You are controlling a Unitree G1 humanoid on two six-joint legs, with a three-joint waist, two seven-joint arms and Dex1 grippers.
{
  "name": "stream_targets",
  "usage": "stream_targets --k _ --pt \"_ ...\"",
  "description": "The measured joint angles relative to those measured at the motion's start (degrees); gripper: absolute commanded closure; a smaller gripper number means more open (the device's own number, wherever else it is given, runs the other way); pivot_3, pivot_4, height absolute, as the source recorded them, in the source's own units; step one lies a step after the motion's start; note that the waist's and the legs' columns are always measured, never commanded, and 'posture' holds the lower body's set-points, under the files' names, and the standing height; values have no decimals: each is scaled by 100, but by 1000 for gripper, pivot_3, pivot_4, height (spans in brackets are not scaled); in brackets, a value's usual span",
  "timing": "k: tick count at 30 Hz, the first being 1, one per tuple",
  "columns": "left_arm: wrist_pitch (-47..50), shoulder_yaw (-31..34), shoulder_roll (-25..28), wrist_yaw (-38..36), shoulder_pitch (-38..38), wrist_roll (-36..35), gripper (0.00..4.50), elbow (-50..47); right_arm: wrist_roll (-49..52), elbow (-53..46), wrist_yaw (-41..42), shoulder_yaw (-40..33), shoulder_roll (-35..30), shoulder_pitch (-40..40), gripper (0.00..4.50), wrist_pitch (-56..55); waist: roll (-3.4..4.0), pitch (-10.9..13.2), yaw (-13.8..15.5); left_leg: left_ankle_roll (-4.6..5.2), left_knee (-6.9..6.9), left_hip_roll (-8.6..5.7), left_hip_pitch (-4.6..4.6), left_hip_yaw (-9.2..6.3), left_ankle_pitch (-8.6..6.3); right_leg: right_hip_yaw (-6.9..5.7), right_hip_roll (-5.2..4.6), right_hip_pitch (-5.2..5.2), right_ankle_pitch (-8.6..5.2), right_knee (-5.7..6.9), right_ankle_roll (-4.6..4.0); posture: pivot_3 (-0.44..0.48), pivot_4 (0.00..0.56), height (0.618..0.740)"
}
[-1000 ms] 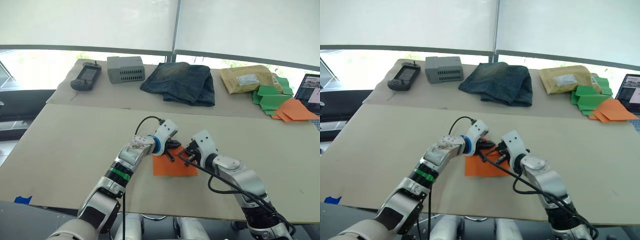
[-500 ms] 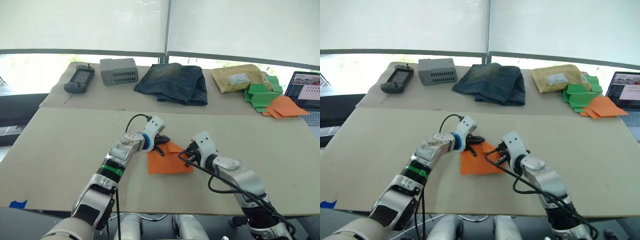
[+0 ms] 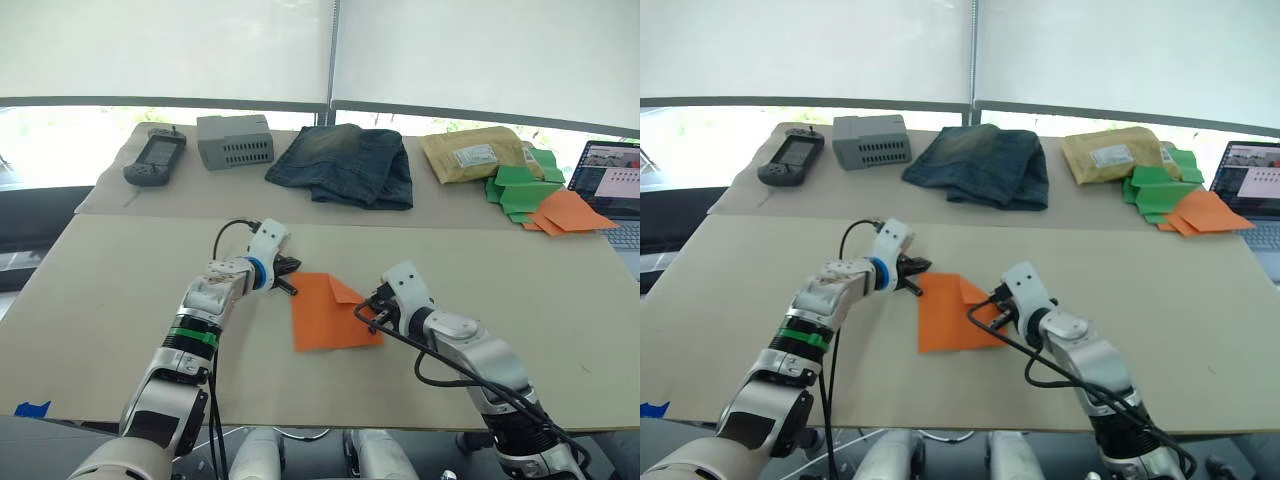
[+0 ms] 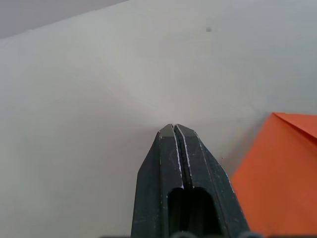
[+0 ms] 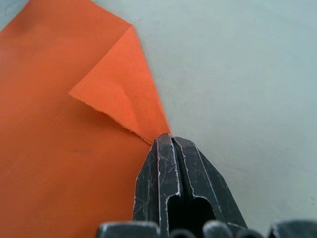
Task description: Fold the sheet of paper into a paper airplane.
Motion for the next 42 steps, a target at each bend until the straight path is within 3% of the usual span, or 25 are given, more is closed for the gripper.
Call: stream_targets --k 7,11,15,25,26,34,42 --pt "1031 950 332 28 437 -720 4500 -995 -25 21 206 119 -84 -136 4464 -246 6 23 -84 33 -6 13 -28 15 20 -63 -2 -22 29 13 -13 0 150 728" --pt "1378 1006 319 35 621 -991 4500 -1561 -170 131 349 305 -143 -290 4464 -548 5 25 -136 11 -13 3 -54 19 7 -62 -3 -40 29 4 -14 0 150 728" --pt "1571 1042 374 39 789 -1101 4500 -1899 -185 189 554 326 -167 -435 4464 -751 11 35 -151 9 -11 -3 -136 21 6 -54 -4 -119 40 7 -23 0 150 728" --pt "2487 1491 687 -192 1226 -1959 4500 -2562 -197 180 1330 722 -470 -611 4464 -994 14 45 -109 6 -5 -12 -175 21 4 -62 -23 -146 52 3 -40 0 150 728" --pt "2565 1524 687 -180 1226 -2007 3971 -2623 -211 180 1355 737 -473 -611 4500 -1009 14 45 -107 6 -3 -13 -175 22 4 -62 -24 -145 50 4 -35 0 150 728" --pt "3512 1953 296 327 1226 -2624 1376 -2966 -410 318 1383 873 -476 -599 4500 -1299 14 45 -116 4 -1 -10 -139 21 6 -62 -10 -115 45 11 -27 0 150 728" --pt "3820 1875 -148 733 1224 -2842 1376 -3205 -515 416 1369 919 -424 -595 4500 -1431 14 44 -119 1 0 -11 -106 22 7 -59 -8 -88 44 17 -25 0 150 728"
